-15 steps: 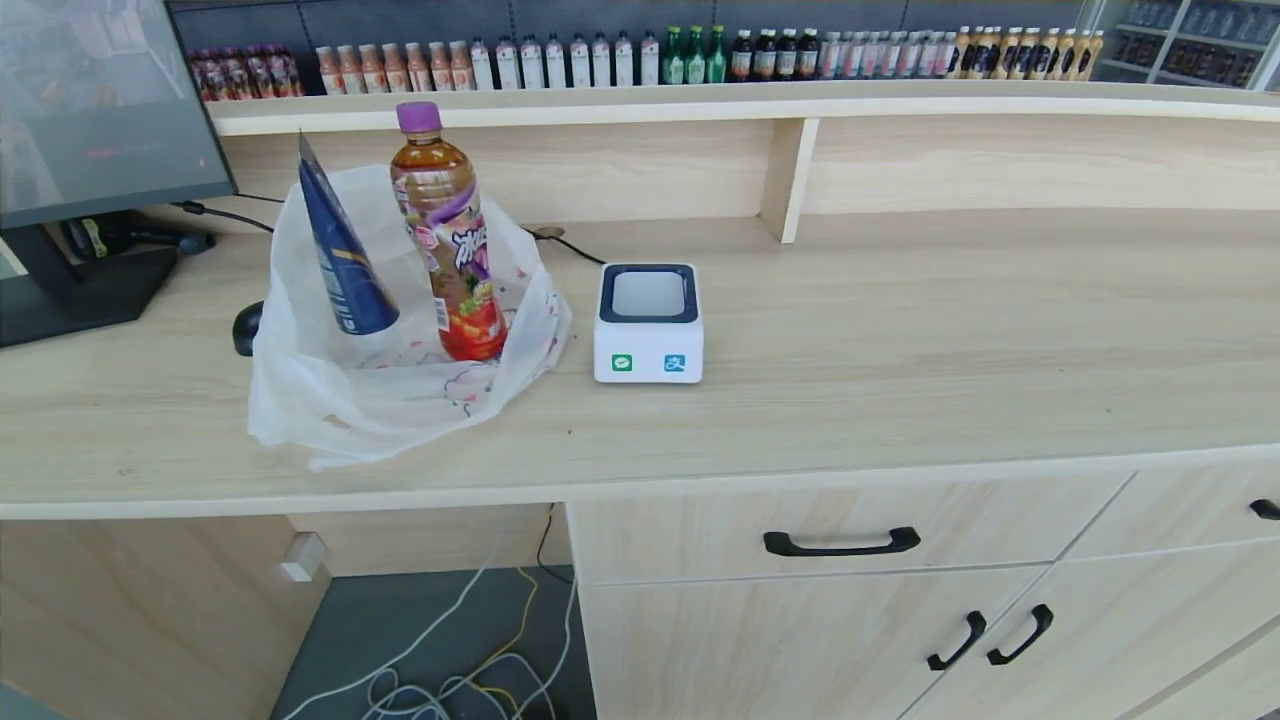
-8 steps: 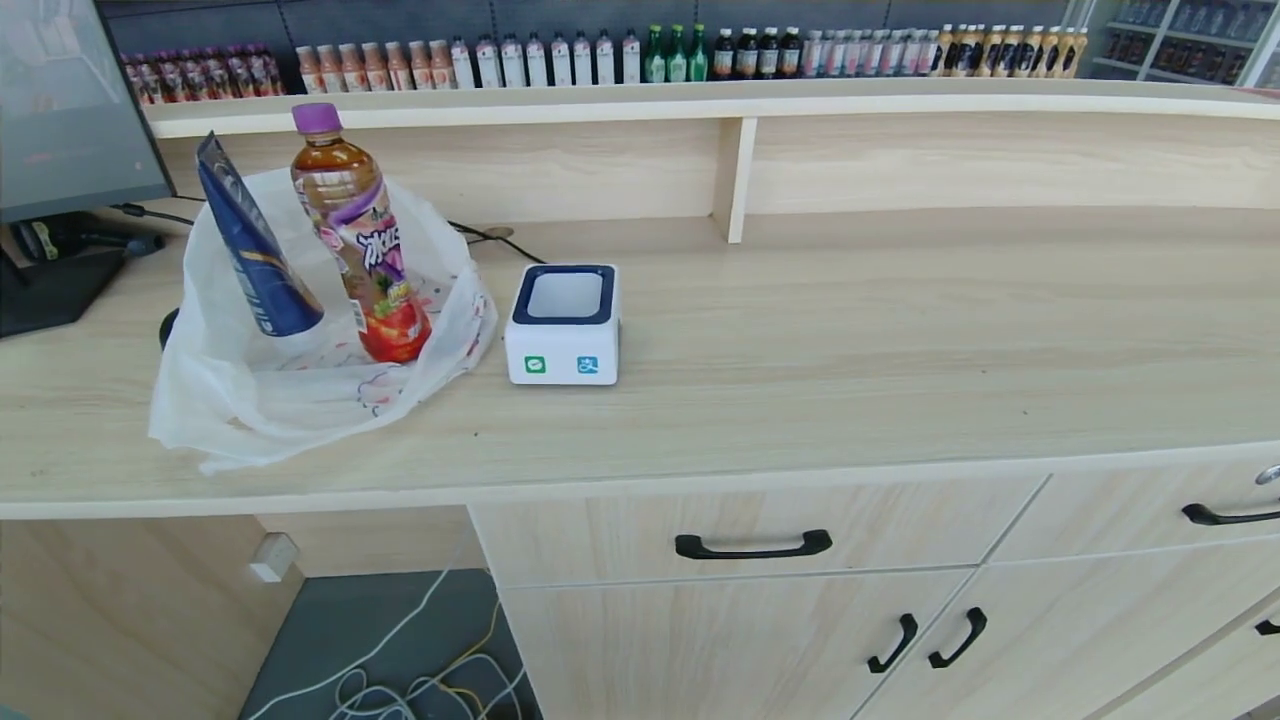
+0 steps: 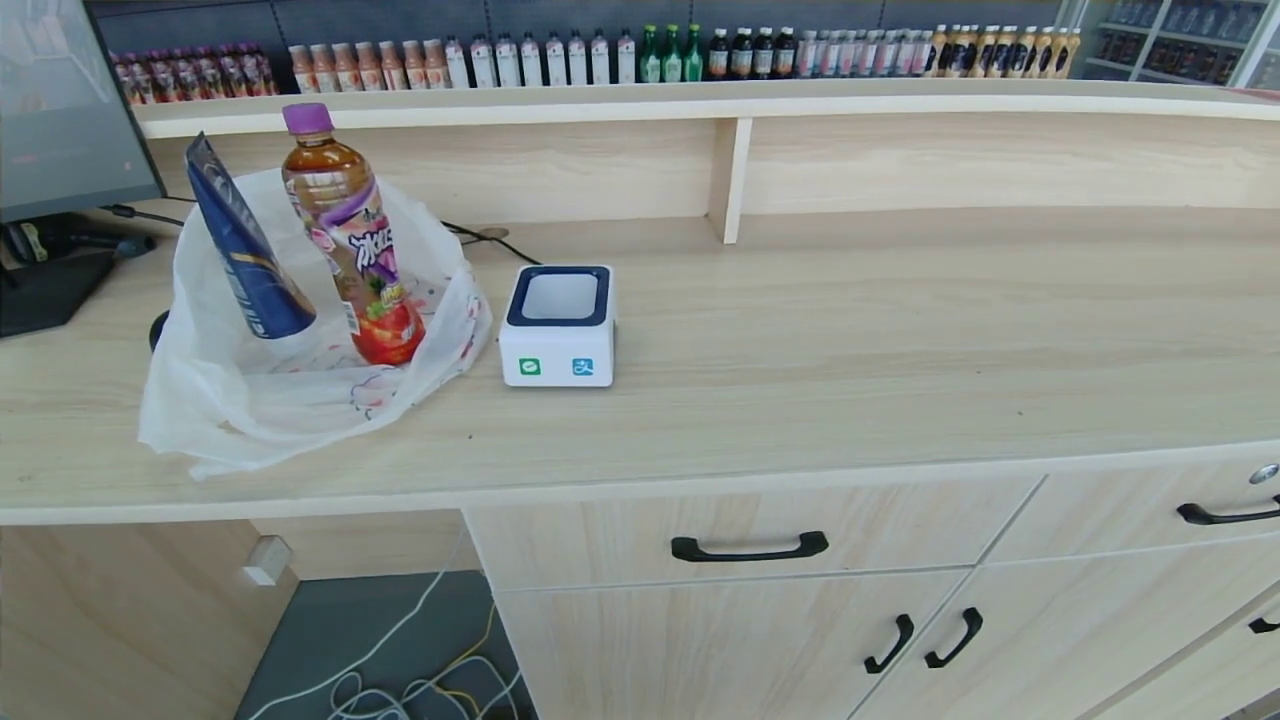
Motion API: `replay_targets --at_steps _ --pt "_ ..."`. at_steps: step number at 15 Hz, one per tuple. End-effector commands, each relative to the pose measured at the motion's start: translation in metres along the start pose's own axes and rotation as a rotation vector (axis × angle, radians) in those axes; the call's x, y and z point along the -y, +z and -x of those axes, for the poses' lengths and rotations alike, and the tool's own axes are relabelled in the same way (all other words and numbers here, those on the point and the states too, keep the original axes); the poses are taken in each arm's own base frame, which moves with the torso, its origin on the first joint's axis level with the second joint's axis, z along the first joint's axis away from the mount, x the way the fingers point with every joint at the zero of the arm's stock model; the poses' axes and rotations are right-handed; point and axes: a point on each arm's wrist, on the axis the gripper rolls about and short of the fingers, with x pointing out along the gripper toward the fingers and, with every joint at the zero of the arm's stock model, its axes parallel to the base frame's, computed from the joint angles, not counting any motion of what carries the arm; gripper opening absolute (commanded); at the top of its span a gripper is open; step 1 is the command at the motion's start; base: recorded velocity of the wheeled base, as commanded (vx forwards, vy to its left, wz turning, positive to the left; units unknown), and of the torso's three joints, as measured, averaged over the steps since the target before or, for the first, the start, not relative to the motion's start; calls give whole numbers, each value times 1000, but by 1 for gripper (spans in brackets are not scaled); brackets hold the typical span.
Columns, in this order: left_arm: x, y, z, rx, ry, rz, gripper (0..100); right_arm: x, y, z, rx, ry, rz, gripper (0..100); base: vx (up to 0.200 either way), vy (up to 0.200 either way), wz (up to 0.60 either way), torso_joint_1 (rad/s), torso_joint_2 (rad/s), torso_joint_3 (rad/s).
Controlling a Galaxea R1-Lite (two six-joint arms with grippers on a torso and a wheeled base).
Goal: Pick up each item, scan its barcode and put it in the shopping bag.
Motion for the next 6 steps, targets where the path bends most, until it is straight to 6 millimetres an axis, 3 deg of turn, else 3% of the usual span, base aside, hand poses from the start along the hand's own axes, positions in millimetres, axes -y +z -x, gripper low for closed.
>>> replay_targets --at_steps 1,6 --pt "0 0 0 0 1 -3 100 0 0 0 -1 1 0 100 0 0 0 0 0 0" --pt "0 0 0 0 1 -3 100 0 0 0 -2 1 2 100 0 0 0 0 0 0"
